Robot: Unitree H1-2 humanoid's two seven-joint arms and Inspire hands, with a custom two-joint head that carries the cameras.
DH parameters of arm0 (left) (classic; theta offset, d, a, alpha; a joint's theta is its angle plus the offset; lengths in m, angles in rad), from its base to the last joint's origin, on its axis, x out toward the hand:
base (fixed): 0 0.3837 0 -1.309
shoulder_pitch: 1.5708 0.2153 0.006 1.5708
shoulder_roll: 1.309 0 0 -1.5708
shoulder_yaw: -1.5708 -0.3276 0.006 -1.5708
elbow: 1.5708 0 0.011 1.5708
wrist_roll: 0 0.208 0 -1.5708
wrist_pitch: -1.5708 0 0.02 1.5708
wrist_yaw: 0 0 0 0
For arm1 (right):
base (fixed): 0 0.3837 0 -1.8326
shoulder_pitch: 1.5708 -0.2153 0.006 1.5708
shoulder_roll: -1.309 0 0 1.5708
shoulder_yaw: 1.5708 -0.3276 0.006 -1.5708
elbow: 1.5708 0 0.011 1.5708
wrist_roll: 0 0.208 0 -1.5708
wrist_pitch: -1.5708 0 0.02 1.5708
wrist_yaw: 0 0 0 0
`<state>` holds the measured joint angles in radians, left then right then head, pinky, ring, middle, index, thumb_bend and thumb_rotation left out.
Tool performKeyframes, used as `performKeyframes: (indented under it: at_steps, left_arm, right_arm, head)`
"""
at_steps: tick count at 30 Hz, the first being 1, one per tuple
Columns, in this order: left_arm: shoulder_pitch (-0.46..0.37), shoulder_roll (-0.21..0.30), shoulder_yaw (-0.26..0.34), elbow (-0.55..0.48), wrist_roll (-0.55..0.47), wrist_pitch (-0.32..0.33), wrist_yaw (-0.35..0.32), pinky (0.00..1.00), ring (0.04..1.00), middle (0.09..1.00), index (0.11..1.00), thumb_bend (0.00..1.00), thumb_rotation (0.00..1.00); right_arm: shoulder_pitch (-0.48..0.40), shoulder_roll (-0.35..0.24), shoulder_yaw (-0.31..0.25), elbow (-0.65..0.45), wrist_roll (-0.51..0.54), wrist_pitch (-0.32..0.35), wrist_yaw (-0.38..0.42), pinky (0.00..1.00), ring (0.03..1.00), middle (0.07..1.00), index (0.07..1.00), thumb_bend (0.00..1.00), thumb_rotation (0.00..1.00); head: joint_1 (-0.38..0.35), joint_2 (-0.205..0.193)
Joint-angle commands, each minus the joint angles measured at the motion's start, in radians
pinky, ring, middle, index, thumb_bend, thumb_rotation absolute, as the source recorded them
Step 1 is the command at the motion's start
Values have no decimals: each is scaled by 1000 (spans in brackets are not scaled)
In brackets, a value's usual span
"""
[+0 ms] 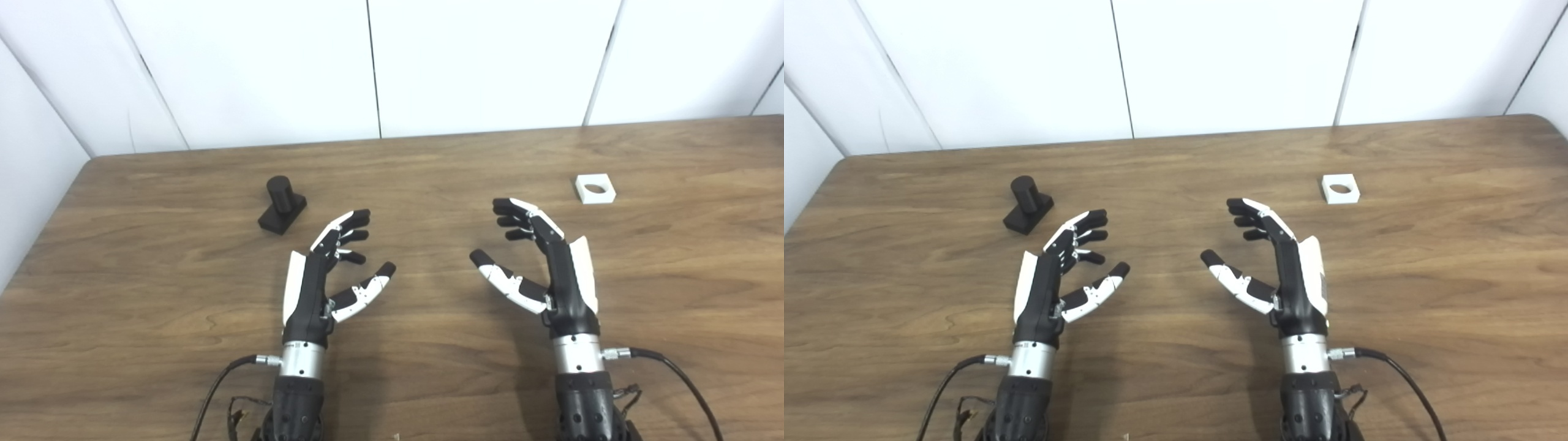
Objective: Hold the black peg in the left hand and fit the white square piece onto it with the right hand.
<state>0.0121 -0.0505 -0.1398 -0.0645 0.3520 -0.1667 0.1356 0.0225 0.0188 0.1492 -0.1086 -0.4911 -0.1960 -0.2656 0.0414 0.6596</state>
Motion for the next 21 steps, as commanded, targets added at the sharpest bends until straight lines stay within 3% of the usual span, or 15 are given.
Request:
performKeyframes:
  at_steps: [1,13,17,21]
  left_arm:
    - [-29,-6,-3,-18,6,-31,11,575,749,797,775,536,108]
    - [-24,-7,3,-20,15,-30,23,517,713,779,769,530,105]
    - [-22,-8,2,-25,46,-23,37,533,724,777,764,539,123]
    - [-20,-12,-2,-42,140,26,66,618,739,775,763,552,169]
  right_arm:
    - [30,-2,-1,20,6,-20,0,606,692,738,745,614,334]
    - [35,2,-1,17,7,-18,3,625,700,742,744,623,351]
    - [39,2,-3,11,6,-16,4,624,699,741,742,621,345]
    - [40,-7,-15,23,32,-41,3,606,690,736,737,625,322]
  head:
    - [1,1]
    - [6,6]
    - [36,3]
    - [101,-3]
